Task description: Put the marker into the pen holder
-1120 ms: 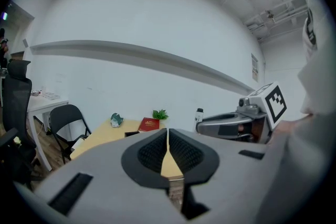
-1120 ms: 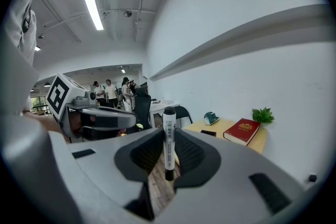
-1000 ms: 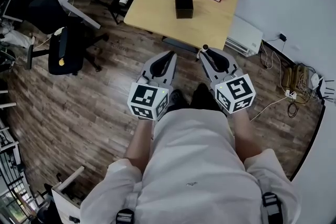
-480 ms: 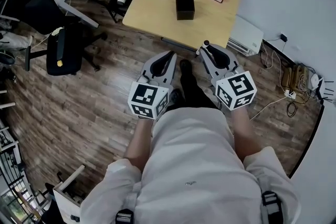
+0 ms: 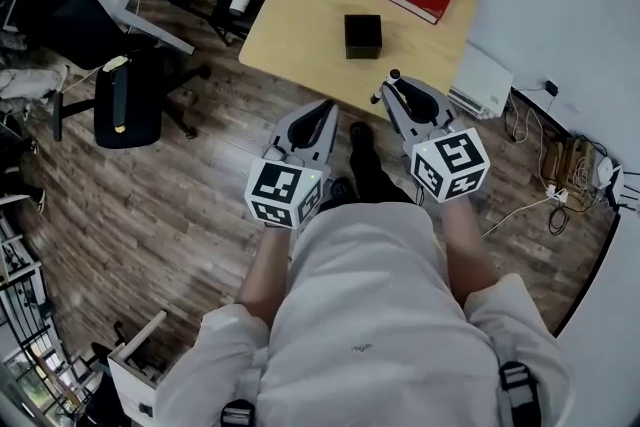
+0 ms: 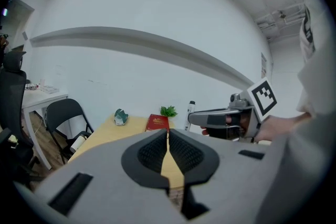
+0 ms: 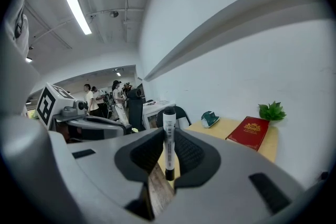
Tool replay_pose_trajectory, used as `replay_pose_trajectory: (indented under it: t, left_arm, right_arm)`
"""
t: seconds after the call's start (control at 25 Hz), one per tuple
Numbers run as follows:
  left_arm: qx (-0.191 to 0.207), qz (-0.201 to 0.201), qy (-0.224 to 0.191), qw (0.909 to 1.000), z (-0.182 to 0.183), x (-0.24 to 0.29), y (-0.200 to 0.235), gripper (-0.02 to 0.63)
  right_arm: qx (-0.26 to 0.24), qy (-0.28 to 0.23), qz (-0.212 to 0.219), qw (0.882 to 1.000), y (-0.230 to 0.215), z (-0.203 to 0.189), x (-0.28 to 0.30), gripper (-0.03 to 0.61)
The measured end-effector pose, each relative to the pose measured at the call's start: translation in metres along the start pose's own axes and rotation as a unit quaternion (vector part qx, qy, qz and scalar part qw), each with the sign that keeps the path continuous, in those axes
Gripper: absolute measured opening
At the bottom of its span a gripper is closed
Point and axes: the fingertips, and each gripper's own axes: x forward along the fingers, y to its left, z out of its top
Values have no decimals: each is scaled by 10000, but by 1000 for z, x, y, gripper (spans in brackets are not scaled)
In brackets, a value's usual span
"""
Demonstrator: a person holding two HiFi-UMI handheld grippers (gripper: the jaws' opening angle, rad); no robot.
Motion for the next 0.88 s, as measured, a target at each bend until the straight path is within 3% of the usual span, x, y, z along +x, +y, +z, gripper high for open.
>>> replay_pose_trajectory:
  t: [0.88]
  left_arm:
    - [-324, 422, 247, 9983, 30, 118, 44, 12]
  right_arm:
    - [234, 283, 481, 9982, -105, 18, 99, 64]
